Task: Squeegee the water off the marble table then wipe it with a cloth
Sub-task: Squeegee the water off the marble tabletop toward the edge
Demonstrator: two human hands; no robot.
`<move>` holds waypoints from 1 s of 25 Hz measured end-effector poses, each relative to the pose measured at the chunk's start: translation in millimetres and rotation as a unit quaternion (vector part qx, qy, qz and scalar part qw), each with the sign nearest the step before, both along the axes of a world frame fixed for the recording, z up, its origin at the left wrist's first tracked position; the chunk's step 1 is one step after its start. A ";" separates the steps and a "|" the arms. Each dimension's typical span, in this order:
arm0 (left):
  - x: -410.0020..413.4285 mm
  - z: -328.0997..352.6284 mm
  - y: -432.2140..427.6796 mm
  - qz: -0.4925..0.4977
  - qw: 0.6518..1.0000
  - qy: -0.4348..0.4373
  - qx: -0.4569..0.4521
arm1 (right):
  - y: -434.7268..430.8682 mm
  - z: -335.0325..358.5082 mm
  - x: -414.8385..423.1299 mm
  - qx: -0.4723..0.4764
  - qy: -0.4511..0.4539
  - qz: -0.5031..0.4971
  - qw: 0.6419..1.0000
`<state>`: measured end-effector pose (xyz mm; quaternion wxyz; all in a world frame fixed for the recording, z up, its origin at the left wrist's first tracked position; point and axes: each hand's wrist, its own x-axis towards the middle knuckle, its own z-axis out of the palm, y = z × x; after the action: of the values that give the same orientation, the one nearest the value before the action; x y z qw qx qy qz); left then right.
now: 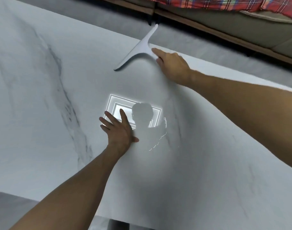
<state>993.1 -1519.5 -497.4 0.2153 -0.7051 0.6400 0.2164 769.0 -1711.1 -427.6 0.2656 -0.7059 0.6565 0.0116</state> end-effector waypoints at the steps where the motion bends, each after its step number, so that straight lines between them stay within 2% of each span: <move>1: -0.4 1.4 -0.7 -0.003 1.000 0.001 0.002 | 21.2 0.8 -15.4 0.000 0.001 -0.009 1.000; 6: -2.6 11.6 0.1 -0.021 1.000 -0.004 0.015 | 177.9 18.7 -105.5 0.042 0.023 -0.083 0.995; 10: -4.2 16.4 -1.3 -0.025 1.000 -0.002 0.018 | 277.3 54.1 -138.2 0.098 0.051 -0.144 0.983; 13: -7.0 20.1 -1.8 -0.006 1.000 0.002 0.020 | 276.9 68.0 -147.4 0.068 0.034 -0.187 0.979; 16: -12.0 23.8 -2.4 0.016 1.000 0.018 0.017 | 201.2 51.7 -146.8 0.021 -0.007 -0.259 0.966; 19: -12.4 27.0 0.3 0.039 0.999 0.031 0.021 | 140.9 32.6 -138.8 0.042 -0.055 -0.337 0.939; 22: -1.6 25.3 -1.2 0.073 0.994 0.086 0.005 | 171.6 26.7 -125.9 0.059 0.001 -0.308 0.950; 24: -13.4 39.4 2.7 0.047 0.993 0.111 -0.019 | 222.9 31.9 -118.4 0.067 0.018 -0.290 0.955; 25: -24.1 47.7 11.1 0.029 0.991 0.133 0.006 | 251.1 36.6 -116.4 0.072 0.020 -0.285 0.956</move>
<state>969.0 -1508.4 -449.6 0.1262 -0.6868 0.6411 0.3184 652.6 -1460.0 -391.0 0.2951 -0.4679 0.8330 -0.0033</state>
